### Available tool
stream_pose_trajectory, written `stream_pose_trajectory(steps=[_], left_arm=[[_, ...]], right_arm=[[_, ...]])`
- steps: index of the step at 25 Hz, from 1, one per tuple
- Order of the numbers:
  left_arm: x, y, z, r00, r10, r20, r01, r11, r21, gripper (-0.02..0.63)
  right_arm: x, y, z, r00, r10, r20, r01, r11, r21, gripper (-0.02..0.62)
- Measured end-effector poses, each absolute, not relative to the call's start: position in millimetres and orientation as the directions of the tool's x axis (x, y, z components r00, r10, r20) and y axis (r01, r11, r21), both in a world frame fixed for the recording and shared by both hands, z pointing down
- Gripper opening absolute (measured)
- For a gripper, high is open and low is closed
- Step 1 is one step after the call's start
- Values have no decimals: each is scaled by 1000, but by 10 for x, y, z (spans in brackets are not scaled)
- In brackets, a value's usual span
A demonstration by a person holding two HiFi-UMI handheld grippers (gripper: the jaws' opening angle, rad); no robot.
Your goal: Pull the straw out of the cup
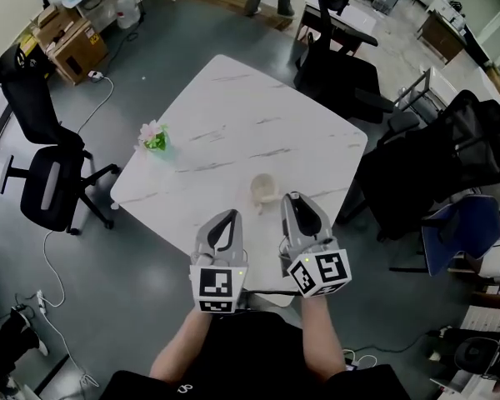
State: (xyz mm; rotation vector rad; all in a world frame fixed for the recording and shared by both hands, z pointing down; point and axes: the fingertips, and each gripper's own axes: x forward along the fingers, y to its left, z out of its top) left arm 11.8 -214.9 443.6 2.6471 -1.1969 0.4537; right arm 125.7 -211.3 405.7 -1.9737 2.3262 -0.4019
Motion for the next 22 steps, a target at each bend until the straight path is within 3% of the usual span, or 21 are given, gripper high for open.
stream_pose_trajectory(steps=[11, 22], left_arm=[[115, -2171, 3962, 670, -704, 233, -723, -691, -8, 0], [110, -2135, 3900, 686, -695, 214, -710, -704, -13, 0]], right_arm=[[1185, -1892, 3653, -129, -991, 39, -980, 122, -158, 48], [1120, -1827, 3613, -122, -992, 32, -983, 116, -142, 48]])
